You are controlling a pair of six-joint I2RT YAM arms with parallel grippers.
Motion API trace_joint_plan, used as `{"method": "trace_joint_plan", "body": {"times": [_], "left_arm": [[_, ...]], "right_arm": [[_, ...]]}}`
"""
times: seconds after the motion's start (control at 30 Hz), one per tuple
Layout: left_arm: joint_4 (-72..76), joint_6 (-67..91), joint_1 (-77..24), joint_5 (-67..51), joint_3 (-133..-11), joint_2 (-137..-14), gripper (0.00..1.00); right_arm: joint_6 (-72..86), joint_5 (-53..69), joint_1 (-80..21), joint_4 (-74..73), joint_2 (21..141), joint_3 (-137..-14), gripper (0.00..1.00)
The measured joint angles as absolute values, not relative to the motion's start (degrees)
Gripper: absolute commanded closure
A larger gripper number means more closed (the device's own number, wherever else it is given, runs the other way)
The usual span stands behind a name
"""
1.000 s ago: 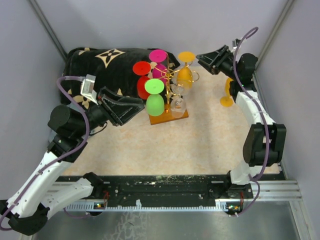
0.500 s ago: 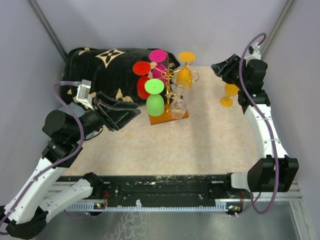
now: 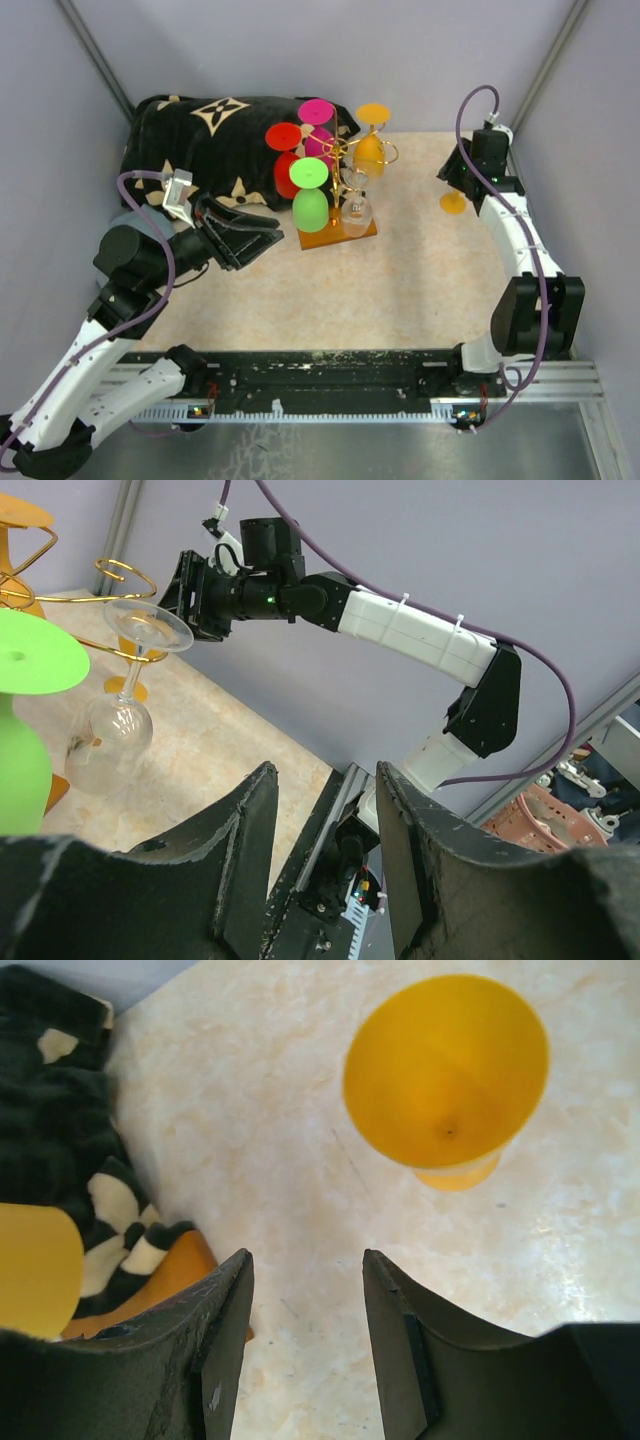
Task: Place the wine glass upside down on the wine glass rack
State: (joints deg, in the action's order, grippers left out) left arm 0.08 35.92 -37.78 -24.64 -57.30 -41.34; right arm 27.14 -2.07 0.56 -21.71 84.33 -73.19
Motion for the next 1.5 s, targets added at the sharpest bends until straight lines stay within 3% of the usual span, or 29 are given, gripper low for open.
{"method": "trace_joint_plan", "body": {"times": [0.9, 1.1, 1.2, 1.4, 1.5], "left_arm": [[-0.2, 35.9, -37.8, -25.6, -57.3, -41.0, 0.50], [-0.2, 35.7, -37.8, -25.5, -57.3, -41.2, 0.50], [-0.2, 35.7, -37.8, -25.5, -57.3, -41.3, 0.50], [-0.2, 35.5, -37.8, -25.5, -57.3, -41.4, 0.50], [-0.2, 35.5, -37.8, -25.5, -57.2, -41.5, 0.50]], "right_arm": [[22.0, -9.9, 0.6, -21.9, 98.8, -83.7, 0.52], [21.5, -10.4, 0.6, -21.9, 101.0, -85.0, 0.56], [21.1, -10.6, 0.6, -21.8, 102.3, -86.5, 0.73], [21.0, -11.2, 0.6, -21.9, 103.5, -86.8, 0.85], [21.0, -11.6, 0.6, -21.9, 103.7, -86.8, 1.00]]}}
